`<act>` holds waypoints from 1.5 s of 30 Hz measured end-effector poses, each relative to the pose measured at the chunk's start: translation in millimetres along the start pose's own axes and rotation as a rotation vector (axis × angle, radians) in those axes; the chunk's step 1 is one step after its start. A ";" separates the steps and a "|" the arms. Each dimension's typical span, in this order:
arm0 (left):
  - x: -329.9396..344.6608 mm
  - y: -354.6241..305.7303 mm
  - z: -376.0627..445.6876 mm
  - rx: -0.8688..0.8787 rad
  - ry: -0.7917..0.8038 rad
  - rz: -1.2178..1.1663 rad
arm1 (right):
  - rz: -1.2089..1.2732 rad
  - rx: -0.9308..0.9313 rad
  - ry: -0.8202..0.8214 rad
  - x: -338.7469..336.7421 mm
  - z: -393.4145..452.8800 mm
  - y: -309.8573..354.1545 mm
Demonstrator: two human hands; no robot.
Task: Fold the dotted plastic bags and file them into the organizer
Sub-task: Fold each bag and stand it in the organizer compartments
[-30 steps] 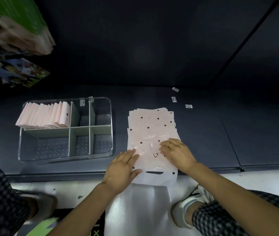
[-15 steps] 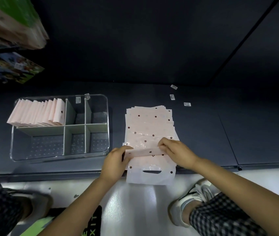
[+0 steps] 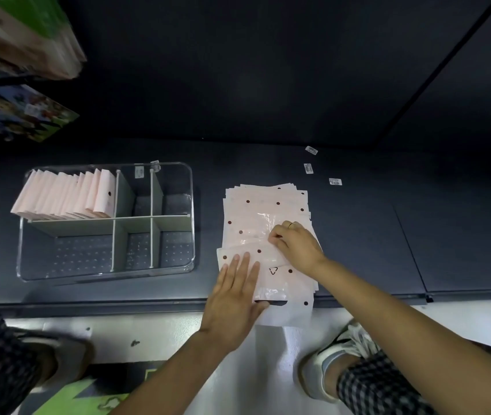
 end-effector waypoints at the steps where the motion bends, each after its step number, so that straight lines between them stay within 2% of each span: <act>1: 4.2 3.4 -0.7 -0.021 0.035 0.034 | -0.056 -0.026 -0.028 -1.3 -0.5 2.9; 4: 16.1 7.9 -1.4 -0.001 0.084 0.076 | -0.142 -0.156 -0.045 0.5 -1.8 20.9; 7: 19.0 9.7 -1.5 0.003 0.111 0.087 | -0.189 -0.222 0.072 14.5 0.7 37.1; 13: 28.3 13.6 -0.3 0.025 0.191 0.068 | -0.109 -0.044 0.274 23.4 21.0 30.8; 16: 19.8 17.9 -1.4 0.016 0.155 -0.002 | -0.137 -0.069 0.322 24.2 24.0 35.2; 18: -4.3 21.9 -2.9 -0.012 0.018 -0.156 | -0.061 -0.073 0.309 19.6 21.8 37.3; 20: -35.8 27.5 -7.6 -0.064 -0.180 -0.387 | 0.128 -0.038 0.264 6.6 15.5 37.3; 23: -68.6 41.6 -14.2 -0.267 -0.374 -0.710 | 0.418 0.074 0.174 -20.4 -2.9 36.7; 25: -71.5 45.8 -15.0 -0.461 -0.353 -1.028 | 0.631 0.153 0.105 -32.8 -20.7 39.8; 27: -65.6 41.3 -12.2 -0.614 -0.245 -1.389 | 0.867 0.202 0.053 -36.1 -40.4 47.0; 30: -70.7 36.8 -16.0 -0.718 -0.176 -1.595 | 1.082 0.251 0.008 -33.6 -66.6 63.6; 34: -82.7 46.7 -33.4 -0.800 -0.227 -1.658 | 1.141 0.285 -0.077 -40.0 -84.2 83.4; 38: -98.7 57.0 -45.0 -0.798 -0.283 -1.635 | 1.003 0.210 -0.249 -65.7 -101.7 95.6; 41: -117.9 59.7 -49.0 -0.687 -0.373 -1.563 | 0.966 0.109 -0.266 -79.6 -108.0 110.9; 45: -143.3 56.7 -48.8 -0.518 -0.407 -1.382 | 0.967 0.059 -0.220 -85.4 -111.1 120.3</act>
Point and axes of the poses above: each hand's wrist, its own z-axis towards the middle knuckle, its own x-axis out of the palm, y = z × x, the point moved 9 cm from there along z, towards the middle knuckle, and after that the axes turned 1 degree about -x, right-handed, at the moved point
